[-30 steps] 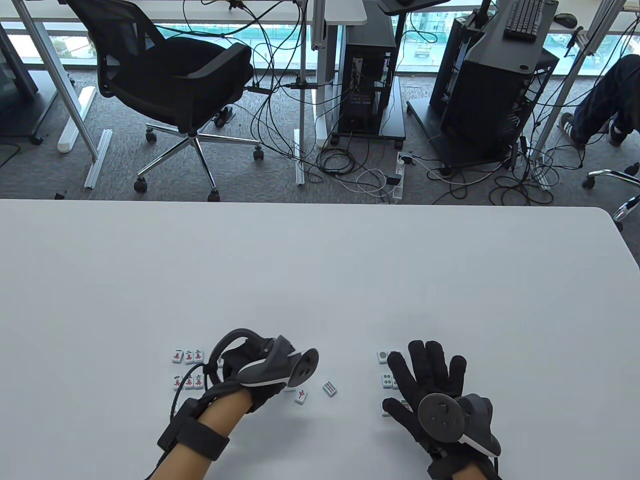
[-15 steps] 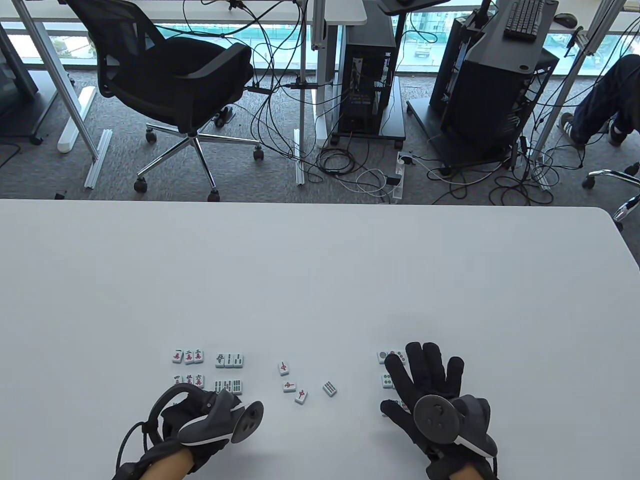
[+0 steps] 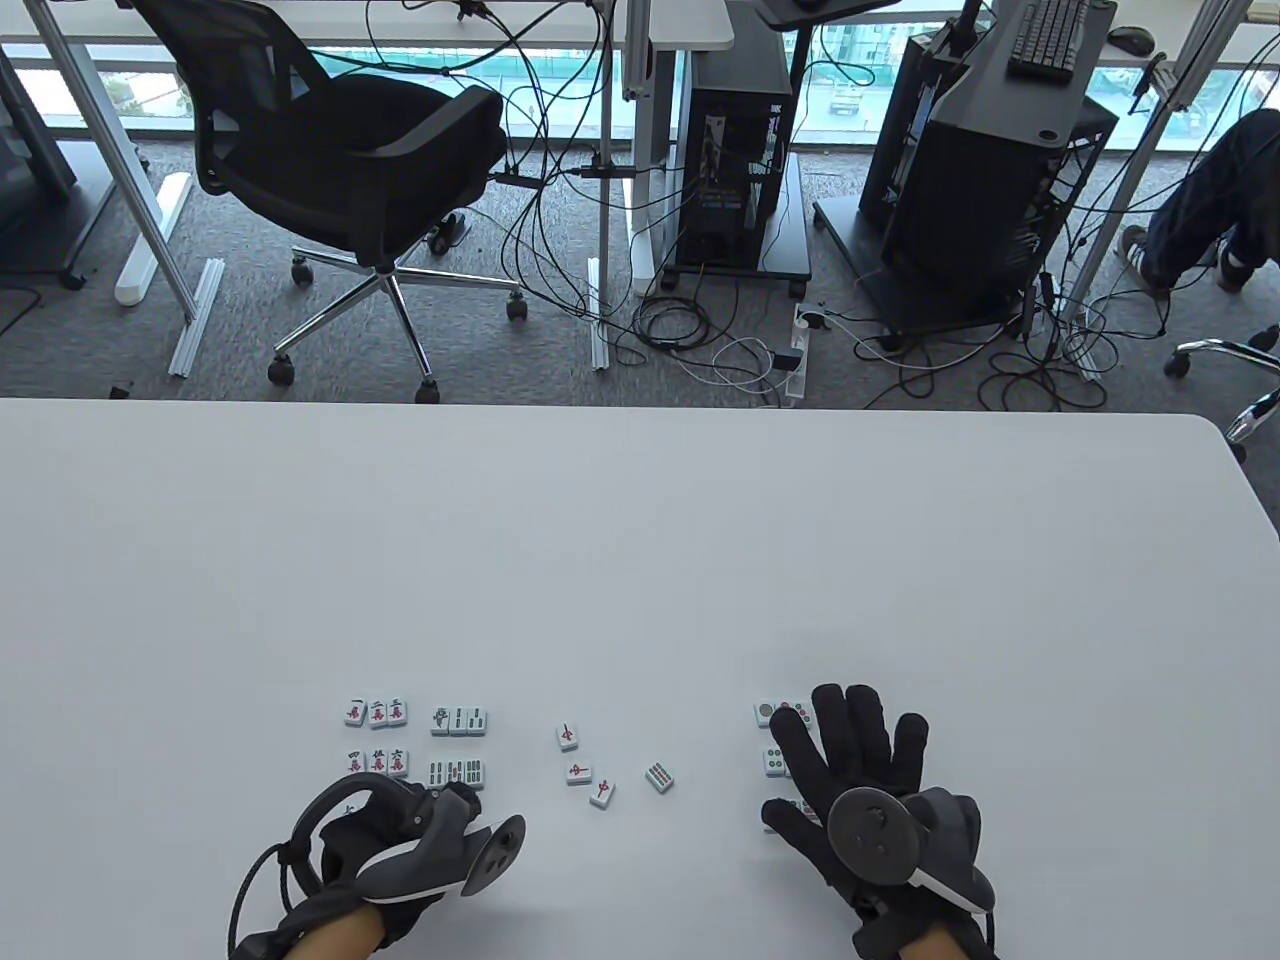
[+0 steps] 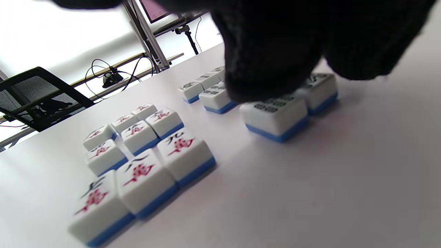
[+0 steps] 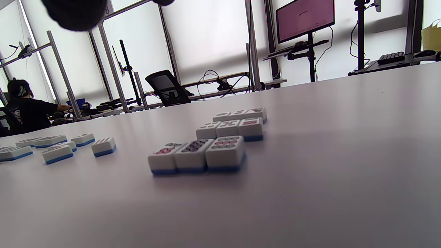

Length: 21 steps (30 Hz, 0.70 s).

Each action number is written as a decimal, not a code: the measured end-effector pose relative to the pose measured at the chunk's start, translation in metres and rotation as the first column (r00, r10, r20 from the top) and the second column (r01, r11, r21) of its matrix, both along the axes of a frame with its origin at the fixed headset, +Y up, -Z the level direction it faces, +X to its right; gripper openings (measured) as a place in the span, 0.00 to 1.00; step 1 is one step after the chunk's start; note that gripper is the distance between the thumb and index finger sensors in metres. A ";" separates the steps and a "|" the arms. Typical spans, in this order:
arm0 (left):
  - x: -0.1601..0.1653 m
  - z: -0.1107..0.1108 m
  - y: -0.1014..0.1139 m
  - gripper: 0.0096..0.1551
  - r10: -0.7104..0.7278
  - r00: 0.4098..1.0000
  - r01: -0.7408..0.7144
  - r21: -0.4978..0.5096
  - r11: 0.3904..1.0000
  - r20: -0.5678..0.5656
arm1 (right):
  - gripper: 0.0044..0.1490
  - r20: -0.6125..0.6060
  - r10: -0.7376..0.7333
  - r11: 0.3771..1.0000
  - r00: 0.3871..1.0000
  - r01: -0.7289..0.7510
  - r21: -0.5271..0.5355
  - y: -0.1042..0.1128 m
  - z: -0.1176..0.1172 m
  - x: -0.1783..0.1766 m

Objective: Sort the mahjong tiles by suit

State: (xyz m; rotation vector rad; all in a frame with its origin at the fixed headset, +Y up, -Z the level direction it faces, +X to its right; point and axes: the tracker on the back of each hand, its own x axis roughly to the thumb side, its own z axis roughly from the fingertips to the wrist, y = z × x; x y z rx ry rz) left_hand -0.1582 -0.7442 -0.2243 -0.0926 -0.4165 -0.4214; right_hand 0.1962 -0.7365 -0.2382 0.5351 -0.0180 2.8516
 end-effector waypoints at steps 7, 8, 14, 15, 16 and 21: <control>0.057 -0.008 0.019 0.36 0.117 0.982 -0.127 0.065 0.990 0.148 | 0.49 -0.001 -0.011 1.000 1.000 0.011 0.002 0.001 0.000 0.000; 0.070 -0.011 0.017 0.36 0.109 0.977 -0.120 0.052 0.991 0.182 | 0.49 -0.001 -0.012 1.000 1.000 0.012 0.005 0.001 0.000 0.000; 0.122 -0.029 0.009 0.37 0.114 0.965 -0.128 0.043 0.991 0.238 | 0.49 -0.005 -0.033 0.999 0.999 0.033 0.013 0.003 0.001 0.001; 0.128 -0.033 0.009 0.37 0.110 0.969 -0.125 0.052 0.991 0.221 | 0.49 -0.005 -0.036 0.999 0.999 0.037 0.013 0.004 0.001 0.001; 0.134 -0.039 0.008 0.38 0.097 0.978 -0.110 0.059 0.992 0.186 | 0.49 -0.005 -0.041 0.999 0.999 0.041 0.013 0.004 0.001 0.001; 0.148 -0.063 0.002 0.38 0.089 0.995 -0.089 0.002 0.996 0.044 | 0.49 -0.003 -0.049 0.999 0.999 0.049 0.011 0.004 0.000 0.003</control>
